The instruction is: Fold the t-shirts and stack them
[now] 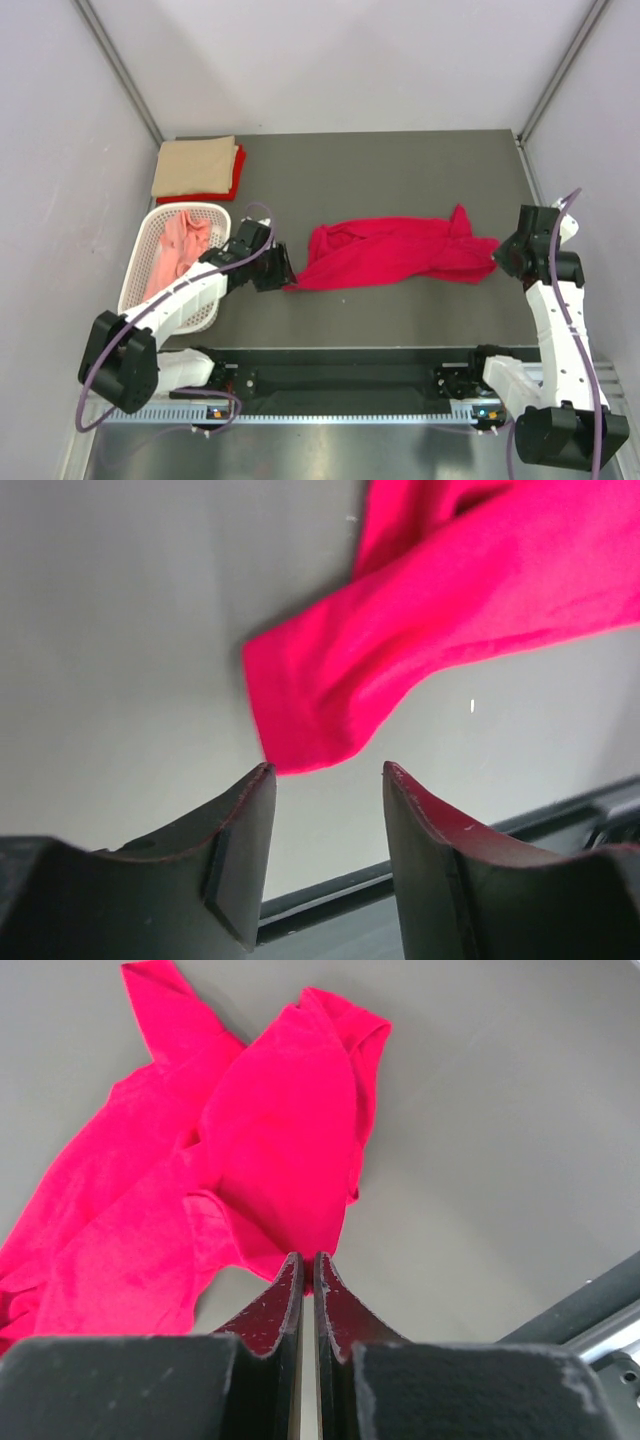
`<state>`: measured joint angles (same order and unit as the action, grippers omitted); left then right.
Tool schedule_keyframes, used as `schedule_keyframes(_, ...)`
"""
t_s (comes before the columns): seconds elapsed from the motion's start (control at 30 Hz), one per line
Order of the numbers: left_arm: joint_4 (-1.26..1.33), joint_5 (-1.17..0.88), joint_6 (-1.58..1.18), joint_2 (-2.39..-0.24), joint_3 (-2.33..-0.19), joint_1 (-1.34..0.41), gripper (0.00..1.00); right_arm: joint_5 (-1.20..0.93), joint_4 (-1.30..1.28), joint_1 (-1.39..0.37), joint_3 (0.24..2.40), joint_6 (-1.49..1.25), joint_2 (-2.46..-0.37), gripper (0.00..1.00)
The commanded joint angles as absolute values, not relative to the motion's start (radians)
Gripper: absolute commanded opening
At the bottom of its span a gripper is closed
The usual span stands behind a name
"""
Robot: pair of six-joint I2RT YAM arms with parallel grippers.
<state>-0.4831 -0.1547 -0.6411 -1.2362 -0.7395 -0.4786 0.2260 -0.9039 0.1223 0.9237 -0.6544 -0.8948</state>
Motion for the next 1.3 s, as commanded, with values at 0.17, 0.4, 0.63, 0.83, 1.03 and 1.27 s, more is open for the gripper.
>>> schedule_keyframes(0.17,-0.491,-0.067,-1.078,-1.100,-0.721,-0.482,0.55,0.163,-0.827,0.129,0.888,-0.663,-0.864,0.00)
schedule_keyframes(0.4,-0.685,-0.061,-1.339,-1.180,-0.837,-0.489,0.53,0.172,-0.819,0.129,0.899,-0.661,-0.864,0.00)
schedule_keyframes(0.63,-0.856,-0.054,-1.468,-1.298,-0.920,-0.525,0.56,0.172,-0.802,0.130,0.893,-0.663,-0.862,0.00)
schedule_keyframes(0.83,-0.878,-0.009,-1.531,-1.316,-0.913,-0.563,0.58,0.163,-0.790,0.130,0.882,-0.661,-0.864,0.00)
schedule_keyframes(1.03,-0.643,-0.040,-1.632,-1.298,-0.741,-0.555,0.61,0.140,-0.776,0.129,0.868,-0.667,-0.851,0.00)
schedule_keyframes(1.27,-0.649,-0.058,-1.579,-1.457,-0.842,-0.548,0.60,0.156,-0.782,0.130,0.870,-0.652,-0.830,0.00)
